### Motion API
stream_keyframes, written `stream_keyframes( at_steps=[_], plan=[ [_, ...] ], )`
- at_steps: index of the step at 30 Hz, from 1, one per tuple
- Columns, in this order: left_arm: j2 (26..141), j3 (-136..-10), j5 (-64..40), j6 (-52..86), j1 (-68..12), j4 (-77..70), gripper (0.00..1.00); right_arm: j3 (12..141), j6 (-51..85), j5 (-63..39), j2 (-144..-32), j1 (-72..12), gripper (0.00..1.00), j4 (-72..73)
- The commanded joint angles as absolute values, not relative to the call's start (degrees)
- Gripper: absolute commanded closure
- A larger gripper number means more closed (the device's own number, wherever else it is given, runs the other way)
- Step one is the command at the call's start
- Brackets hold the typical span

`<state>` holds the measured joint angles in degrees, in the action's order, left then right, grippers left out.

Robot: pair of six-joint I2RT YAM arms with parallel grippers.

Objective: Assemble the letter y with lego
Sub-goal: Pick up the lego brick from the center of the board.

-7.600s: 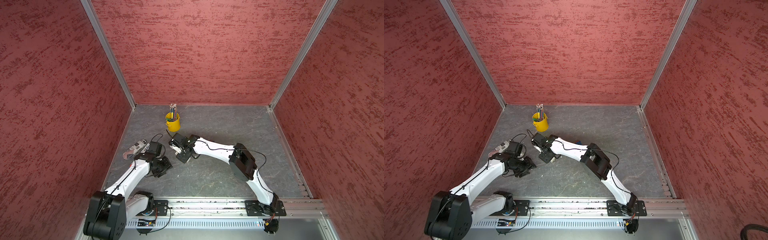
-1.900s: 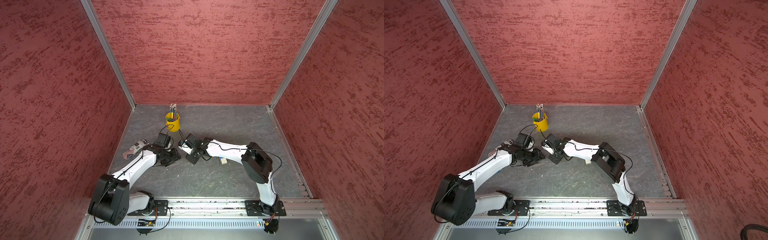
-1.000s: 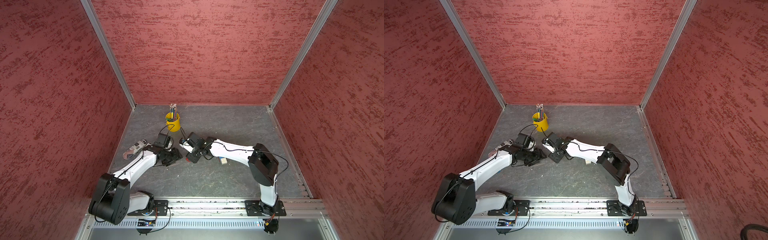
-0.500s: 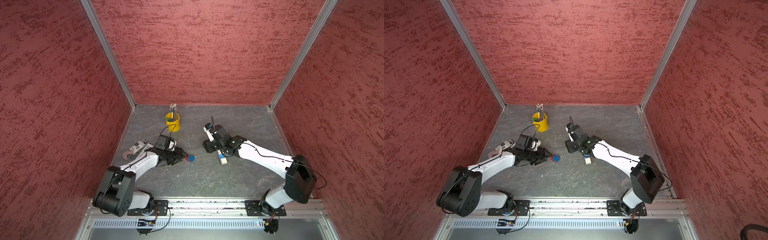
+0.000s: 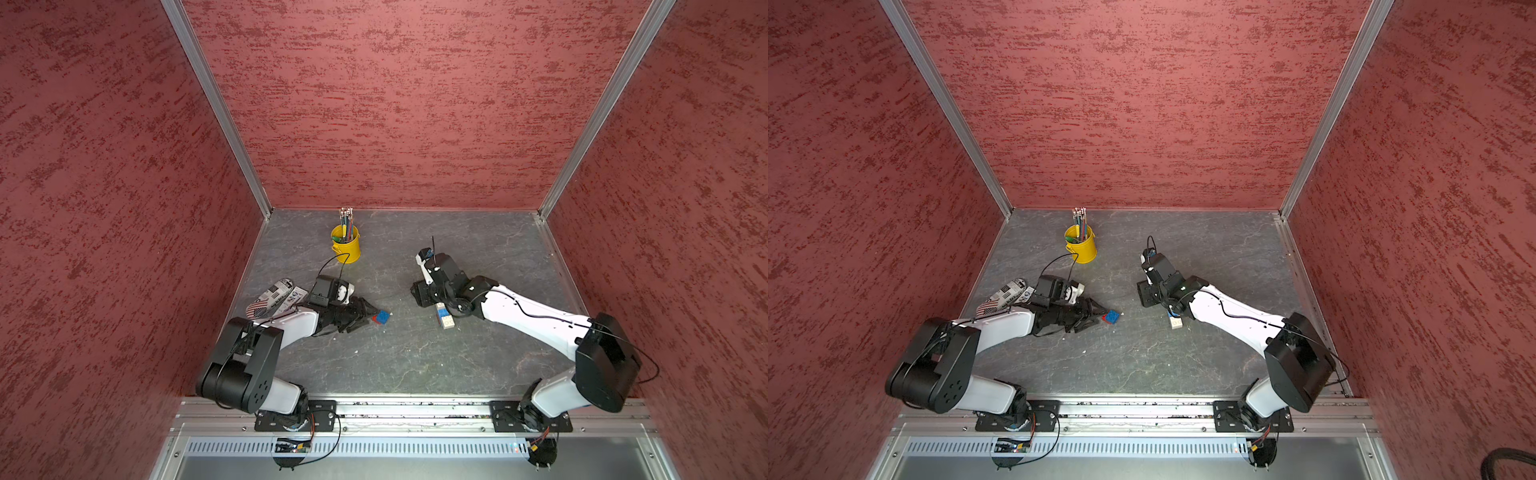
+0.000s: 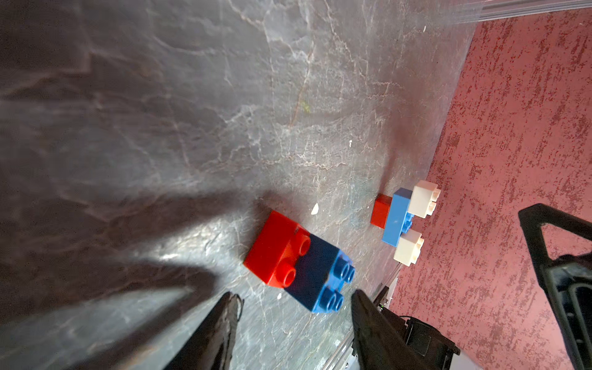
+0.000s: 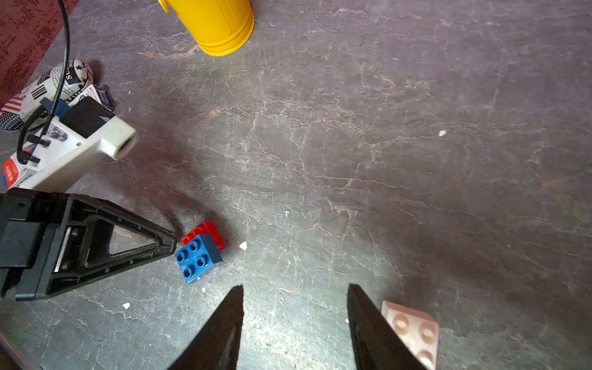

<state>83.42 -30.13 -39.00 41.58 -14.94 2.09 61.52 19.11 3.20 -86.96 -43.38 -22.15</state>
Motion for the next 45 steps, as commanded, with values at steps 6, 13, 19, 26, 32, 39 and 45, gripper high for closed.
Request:
stream_keyframes(
  at_steps=[6,13,19,26,32,39,45],
  plan=[
    [84.9,-28.7,-39.7,40.1,-14.6,0.6,0.44,61.6,19.6,4.8,-87.9,-43.0,0.46,-21.2],
    [85.7,-28.6,-38.0,38.7,-14.6,2.5,0.44,61.5,20.0,4.7,-87.9,-43.0,0.47,-21.3],
    [85.9,-29.2,-35.2,37.5,-14.7,5.5,0.44,61.4,20.2,5.2,-87.4,-43.0,0.48,-21.9],
    [85.8,-29.8,-31.9,36.1,-14.9,8.8,0.44,61.1,20.3,5.9,-86.6,-43.0,0.48,-22.7],
    [85.7,-30.1,-30.7,35.9,-15.7,9.6,0.44,60.7,20.5,5.9,-86.3,-43.0,0.48,-22.6],
    [85.5,-30.5,-30.3,35.9,-16.0,10.1,0.44,60.0,21.1,6.6,-84.9,-42.8,0.48,-23.5],
    [85.5,-31.2,-28.6,35.2,-16.8,11.5,0.44,58.3,22.2,7.5,-82.0,-41.6,0.47,-25.9]
  ],
)
